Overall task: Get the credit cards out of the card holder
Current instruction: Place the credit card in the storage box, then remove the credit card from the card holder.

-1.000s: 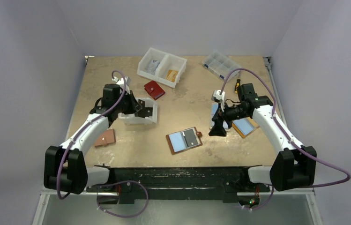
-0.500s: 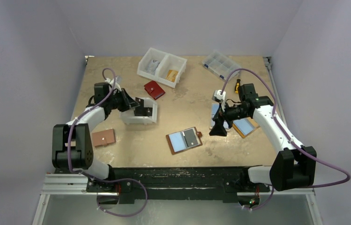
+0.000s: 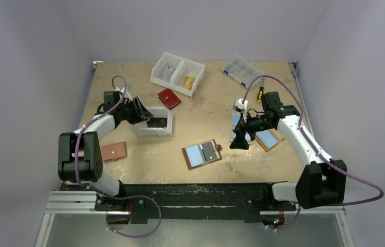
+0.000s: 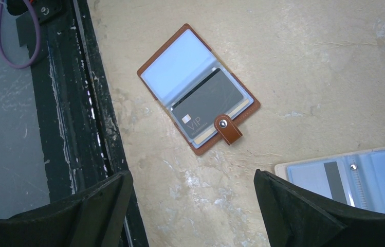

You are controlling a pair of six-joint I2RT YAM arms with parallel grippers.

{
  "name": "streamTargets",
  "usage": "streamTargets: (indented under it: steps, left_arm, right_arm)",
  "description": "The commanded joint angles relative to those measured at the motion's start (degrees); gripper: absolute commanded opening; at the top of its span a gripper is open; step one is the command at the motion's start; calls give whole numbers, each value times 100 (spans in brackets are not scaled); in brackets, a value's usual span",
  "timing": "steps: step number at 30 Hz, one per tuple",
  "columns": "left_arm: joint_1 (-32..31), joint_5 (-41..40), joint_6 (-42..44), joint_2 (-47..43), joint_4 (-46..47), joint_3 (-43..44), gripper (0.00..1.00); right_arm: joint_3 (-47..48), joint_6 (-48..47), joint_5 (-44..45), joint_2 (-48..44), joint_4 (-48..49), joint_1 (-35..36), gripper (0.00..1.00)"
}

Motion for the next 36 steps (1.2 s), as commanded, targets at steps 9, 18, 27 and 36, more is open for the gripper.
streamTargets:
  steps: [9,18,27,36]
  left_arm:
    - [45,-886,444,-1688,-663,423,44]
    - [114,-1005,-890,-2196,-830,306,98]
    - [-136,321,-1616,-2435,-156,177,93]
    - [-2783,-1141,-3084,-2916,1664,-1191,89]
  right_arm:
    - [16,-87,94,-42,50,-50,99]
    - [1,-416,91,-316,-105,-53,99]
    - [228,-983,-281,-290,-96,-41,99]
    - [-195,-1411,-158,-87,418,757,89]
